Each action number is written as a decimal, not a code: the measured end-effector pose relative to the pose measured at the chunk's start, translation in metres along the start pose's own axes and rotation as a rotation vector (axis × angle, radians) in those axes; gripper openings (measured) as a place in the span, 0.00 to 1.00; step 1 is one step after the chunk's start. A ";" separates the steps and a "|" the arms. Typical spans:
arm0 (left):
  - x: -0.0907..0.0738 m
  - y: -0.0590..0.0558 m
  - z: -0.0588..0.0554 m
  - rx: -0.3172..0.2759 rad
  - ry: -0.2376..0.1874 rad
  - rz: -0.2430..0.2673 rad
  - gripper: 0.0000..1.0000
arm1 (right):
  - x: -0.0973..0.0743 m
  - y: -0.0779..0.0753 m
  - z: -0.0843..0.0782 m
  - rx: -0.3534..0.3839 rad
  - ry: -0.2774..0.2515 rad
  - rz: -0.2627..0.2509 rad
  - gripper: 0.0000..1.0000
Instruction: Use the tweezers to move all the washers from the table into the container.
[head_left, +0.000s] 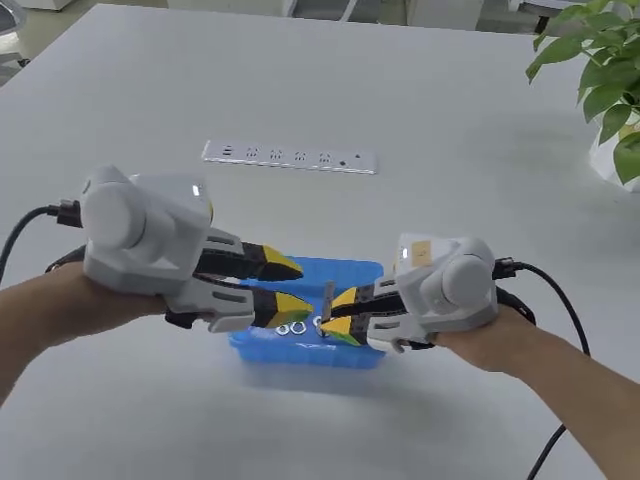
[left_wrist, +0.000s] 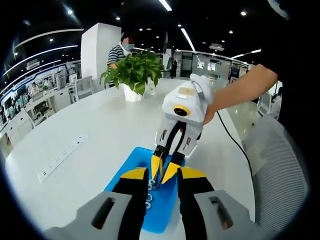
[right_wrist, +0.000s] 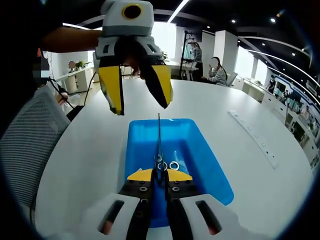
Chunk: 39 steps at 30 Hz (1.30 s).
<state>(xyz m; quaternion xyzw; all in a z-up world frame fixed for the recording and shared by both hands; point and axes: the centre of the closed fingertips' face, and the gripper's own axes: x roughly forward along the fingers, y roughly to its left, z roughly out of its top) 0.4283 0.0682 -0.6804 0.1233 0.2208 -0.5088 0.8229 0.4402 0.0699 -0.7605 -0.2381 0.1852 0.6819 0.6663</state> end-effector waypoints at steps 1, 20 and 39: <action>0.001 0.000 0.000 0.008 0.002 -0.003 0.26 | 0.000 0.000 0.000 -0.001 0.001 0.001 0.08; 0.024 0.004 0.006 0.107 0.027 -0.067 0.08 | 0.001 -0.001 0.000 -0.024 0.011 0.010 0.08; 0.027 0.000 0.005 0.169 0.057 -0.107 0.05 | 0.000 0.001 -0.002 -0.017 0.017 0.001 0.11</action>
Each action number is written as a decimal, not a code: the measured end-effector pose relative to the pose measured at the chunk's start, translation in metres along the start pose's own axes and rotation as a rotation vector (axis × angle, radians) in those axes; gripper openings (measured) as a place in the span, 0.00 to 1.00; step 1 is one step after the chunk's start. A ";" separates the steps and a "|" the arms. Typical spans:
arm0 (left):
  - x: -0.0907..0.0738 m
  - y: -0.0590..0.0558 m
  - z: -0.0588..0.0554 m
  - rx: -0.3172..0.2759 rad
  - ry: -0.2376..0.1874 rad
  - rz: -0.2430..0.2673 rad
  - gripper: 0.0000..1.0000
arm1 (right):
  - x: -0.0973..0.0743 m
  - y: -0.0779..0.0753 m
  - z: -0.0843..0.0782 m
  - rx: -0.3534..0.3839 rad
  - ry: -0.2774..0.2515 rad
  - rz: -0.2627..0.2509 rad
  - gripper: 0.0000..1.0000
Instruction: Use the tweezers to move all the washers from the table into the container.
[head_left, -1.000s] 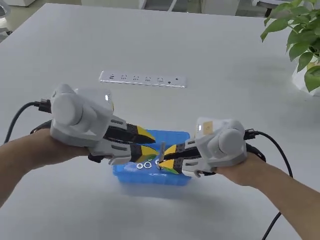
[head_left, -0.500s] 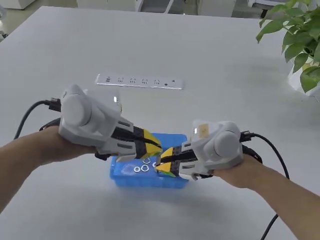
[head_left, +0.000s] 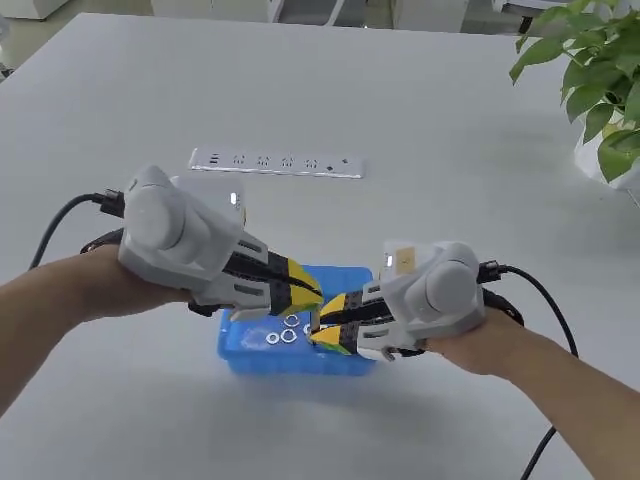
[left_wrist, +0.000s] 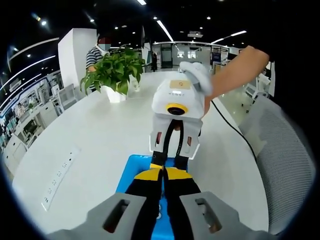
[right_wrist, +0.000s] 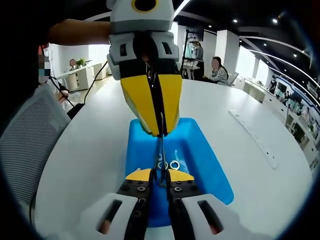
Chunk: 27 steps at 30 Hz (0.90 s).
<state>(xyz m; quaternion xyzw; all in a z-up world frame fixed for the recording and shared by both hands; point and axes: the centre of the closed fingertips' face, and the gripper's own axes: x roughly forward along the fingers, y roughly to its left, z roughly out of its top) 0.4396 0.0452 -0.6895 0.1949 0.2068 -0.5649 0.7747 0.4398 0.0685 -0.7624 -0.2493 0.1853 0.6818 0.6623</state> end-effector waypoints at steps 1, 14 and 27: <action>0.000 0.000 0.001 0.000 -0.003 -0.002 0.05 | 0.000 0.000 0.000 0.002 0.000 -0.001 0.11; -0.008 -0.002 0.008 0.003 -0.012 0.006 0.05 | -0.007 0.003 0.007 -0.010 -0.005 -0.012 0.17; -0.020 -0.008 0.021 0.021 -0.014 0.016 0.05 | -0.030 0.008 0.021 -0.002 -0.027 -0.064 0.21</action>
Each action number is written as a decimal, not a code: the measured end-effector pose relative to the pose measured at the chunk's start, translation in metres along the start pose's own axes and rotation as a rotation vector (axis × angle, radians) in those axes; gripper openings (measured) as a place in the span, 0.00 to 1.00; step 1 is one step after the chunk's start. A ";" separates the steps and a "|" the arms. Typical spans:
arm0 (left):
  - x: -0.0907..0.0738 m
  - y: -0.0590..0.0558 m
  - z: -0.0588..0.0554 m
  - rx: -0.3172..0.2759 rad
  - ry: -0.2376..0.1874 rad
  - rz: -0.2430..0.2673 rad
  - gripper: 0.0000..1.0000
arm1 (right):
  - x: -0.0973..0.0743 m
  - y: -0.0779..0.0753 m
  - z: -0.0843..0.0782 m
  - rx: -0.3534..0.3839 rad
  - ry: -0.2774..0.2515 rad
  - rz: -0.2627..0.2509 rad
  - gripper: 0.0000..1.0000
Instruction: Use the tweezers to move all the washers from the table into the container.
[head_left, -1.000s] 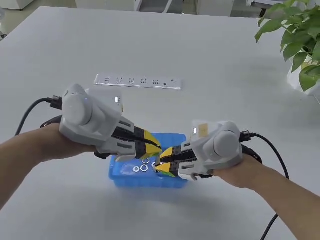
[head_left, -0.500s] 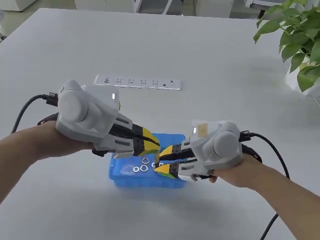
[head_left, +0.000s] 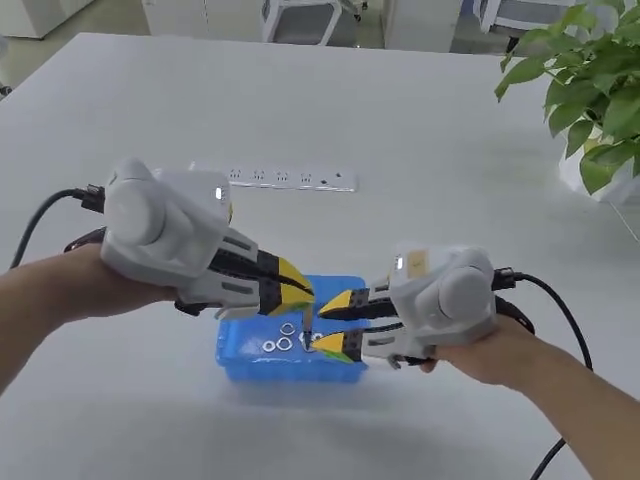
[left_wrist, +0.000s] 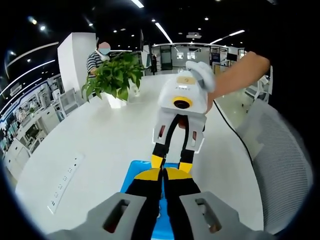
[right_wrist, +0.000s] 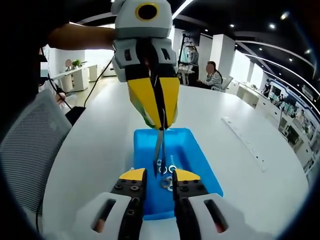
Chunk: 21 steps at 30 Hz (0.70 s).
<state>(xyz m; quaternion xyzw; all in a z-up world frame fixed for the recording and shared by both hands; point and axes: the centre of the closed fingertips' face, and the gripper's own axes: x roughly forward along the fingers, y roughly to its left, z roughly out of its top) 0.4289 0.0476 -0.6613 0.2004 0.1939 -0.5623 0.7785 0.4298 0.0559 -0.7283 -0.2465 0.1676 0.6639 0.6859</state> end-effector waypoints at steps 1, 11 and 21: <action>-0.001 -0.001 0.001 -0.001 0.000 0.001 0.05 | -0.001 0.001 0.000 0.002 0.000 -0.002 0.21; -0.015 -0.013 0.013 0.017 -0.001 0.011 0.05 | -0.015 0.018 0.008 0.007 0.000 -0.024 0.22; -0.024 -0.029 0.023 0.026 -0.003 0.008 0.05 | -0.017 0.033 0.021 -0.003 -0.014 -0.033 0.22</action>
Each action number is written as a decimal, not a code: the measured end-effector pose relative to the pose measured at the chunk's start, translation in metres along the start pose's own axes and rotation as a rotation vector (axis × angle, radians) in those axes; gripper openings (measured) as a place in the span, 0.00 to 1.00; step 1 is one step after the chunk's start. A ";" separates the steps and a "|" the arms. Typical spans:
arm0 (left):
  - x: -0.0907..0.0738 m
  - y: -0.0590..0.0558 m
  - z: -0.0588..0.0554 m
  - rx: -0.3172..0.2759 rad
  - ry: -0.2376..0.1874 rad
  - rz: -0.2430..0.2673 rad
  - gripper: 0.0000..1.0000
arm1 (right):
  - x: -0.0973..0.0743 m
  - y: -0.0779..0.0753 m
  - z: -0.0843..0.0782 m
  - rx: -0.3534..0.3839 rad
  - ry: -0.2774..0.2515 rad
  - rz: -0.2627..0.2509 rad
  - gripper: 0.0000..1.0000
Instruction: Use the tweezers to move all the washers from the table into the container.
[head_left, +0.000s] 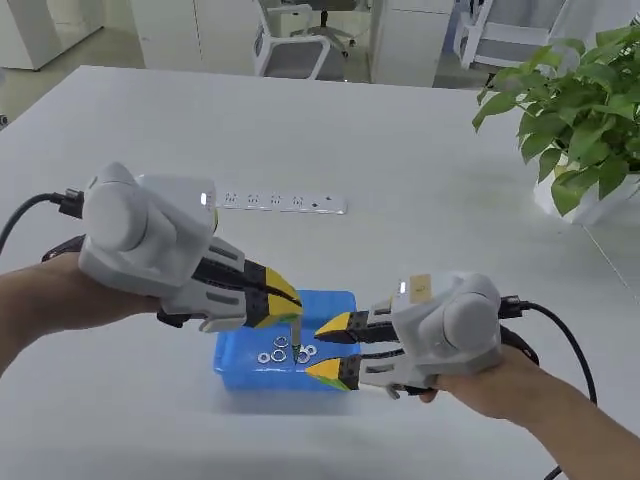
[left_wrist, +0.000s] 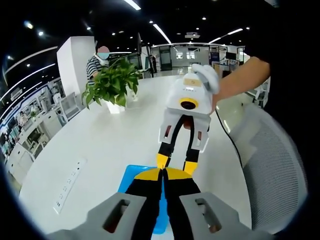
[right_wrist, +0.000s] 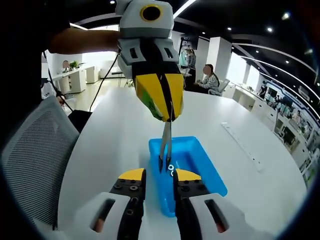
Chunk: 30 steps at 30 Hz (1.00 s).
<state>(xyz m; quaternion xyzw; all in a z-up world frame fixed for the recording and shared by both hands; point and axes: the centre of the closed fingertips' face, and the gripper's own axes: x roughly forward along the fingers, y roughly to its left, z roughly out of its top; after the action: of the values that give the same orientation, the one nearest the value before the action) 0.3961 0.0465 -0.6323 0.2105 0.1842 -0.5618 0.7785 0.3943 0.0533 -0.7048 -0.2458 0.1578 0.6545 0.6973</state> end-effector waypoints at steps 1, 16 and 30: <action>-0.001 -0.002 0.001 0.000 -0.001 -0.003 0.05 | 0.000 0.001 0.001 0.000 -0.001 0.001 0.22; -0.004 -0.032 0.001 -0.012 -0.020 -0.059 0.05 | 0.007 0.026 0.007 -0.028 -0.022 0.048 0.17; -0.006 -0.041 -0.004 -0.024 -0.048 -0.087 0.05 | 0.012 0.041 0.008 -0.030 -0.037 0.086 0.10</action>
<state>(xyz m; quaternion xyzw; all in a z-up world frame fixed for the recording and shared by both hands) 0.3551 0.0420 -0.6373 0.1794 0.1815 -0.5978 0.7600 0.3542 0.0689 -0.7101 -0.2368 0.1454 0.6908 0.6675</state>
